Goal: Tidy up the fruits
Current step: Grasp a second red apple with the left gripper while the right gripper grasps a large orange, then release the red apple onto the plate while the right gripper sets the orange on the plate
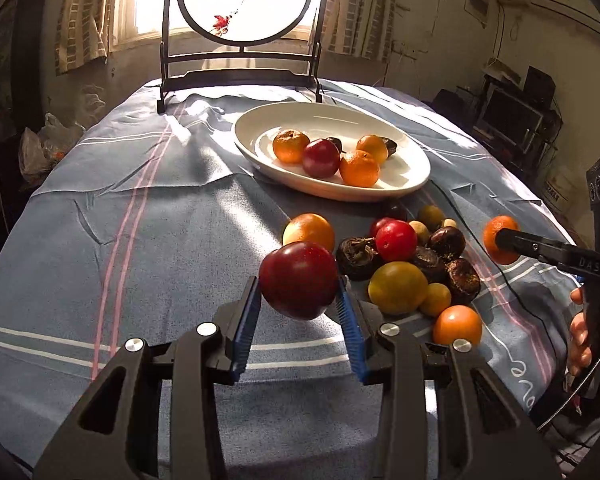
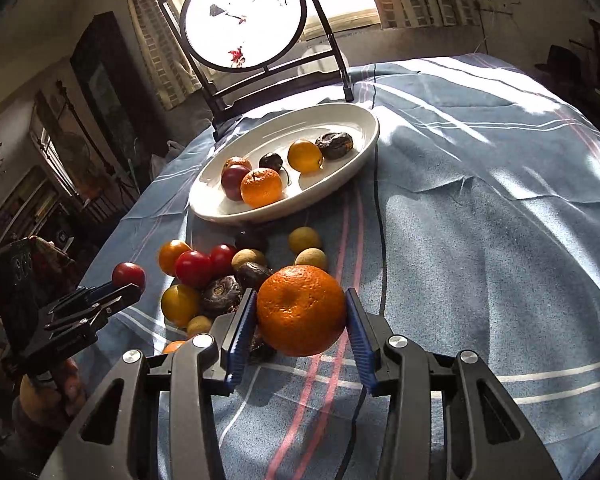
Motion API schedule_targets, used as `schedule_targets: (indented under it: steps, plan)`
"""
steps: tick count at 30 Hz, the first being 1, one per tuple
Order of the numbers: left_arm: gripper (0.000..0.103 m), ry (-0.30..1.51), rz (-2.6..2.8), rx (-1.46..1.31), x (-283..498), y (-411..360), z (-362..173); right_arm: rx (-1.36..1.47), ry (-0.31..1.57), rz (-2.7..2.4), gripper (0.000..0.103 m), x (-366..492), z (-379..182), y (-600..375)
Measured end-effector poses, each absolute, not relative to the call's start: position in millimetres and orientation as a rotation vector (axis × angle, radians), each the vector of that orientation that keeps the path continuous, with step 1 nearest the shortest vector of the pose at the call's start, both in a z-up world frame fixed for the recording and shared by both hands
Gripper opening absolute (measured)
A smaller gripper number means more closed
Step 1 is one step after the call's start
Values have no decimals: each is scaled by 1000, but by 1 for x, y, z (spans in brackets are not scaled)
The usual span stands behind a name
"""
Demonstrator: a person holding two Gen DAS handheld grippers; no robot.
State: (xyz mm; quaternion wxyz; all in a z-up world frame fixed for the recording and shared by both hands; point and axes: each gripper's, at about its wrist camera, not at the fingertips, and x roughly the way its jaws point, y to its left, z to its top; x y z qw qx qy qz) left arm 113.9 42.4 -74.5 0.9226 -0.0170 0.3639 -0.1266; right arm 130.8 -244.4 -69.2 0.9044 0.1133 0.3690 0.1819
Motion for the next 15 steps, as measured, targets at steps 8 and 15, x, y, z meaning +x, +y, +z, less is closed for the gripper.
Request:
schedule_targets:
  steps: [8,15]
  plan:
    - [38,705,-284,-12,165,33,-39,258,713,410,44,190,-25,-246]
    - [38,758,-273,-12,261,13,-38,320,771,410,44,292,-29,-219]
